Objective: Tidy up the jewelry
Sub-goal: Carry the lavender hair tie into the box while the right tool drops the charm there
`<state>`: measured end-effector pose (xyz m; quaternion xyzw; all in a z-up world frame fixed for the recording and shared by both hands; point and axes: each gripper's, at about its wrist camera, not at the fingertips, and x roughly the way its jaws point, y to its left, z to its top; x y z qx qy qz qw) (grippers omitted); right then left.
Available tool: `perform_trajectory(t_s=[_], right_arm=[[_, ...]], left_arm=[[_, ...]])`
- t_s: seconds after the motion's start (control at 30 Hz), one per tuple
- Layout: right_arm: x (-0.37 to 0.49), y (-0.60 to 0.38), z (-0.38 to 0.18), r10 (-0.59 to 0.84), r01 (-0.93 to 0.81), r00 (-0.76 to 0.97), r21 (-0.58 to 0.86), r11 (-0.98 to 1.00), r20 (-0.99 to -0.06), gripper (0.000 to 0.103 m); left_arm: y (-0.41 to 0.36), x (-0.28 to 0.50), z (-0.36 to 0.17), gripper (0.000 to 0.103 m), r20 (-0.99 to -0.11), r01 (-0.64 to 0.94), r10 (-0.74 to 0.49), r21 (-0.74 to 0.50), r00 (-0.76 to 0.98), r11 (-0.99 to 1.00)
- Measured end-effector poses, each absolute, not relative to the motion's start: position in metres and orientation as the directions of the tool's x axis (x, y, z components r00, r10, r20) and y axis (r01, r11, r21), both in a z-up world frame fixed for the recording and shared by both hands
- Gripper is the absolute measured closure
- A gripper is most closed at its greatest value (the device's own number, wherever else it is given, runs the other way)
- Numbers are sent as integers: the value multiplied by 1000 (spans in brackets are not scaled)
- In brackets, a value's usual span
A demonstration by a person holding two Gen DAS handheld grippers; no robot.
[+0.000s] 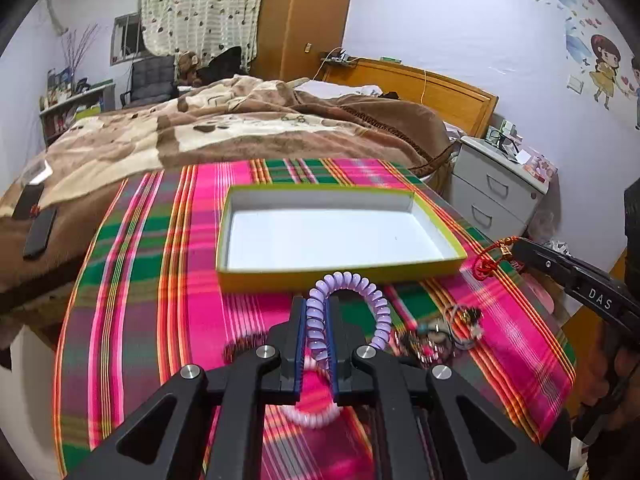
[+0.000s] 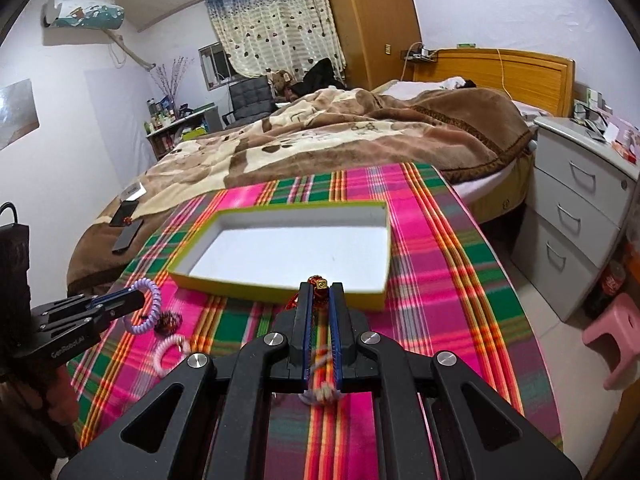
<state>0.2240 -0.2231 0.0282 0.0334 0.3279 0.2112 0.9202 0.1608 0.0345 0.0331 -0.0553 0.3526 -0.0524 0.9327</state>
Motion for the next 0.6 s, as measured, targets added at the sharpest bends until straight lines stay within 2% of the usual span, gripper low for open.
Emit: perform_trajectory(t_s=[0.23,0.6], right_arm=[[270,-203,28,422,-378,683,206,903,-596,95],[352,-175,5,420,-363,629,231,903,-654,95]], left_arm=[[36,211,40,94,-651,85,-132,-104,748,991],[38,311,20,94,-702,88,-145,-116,697,989]])
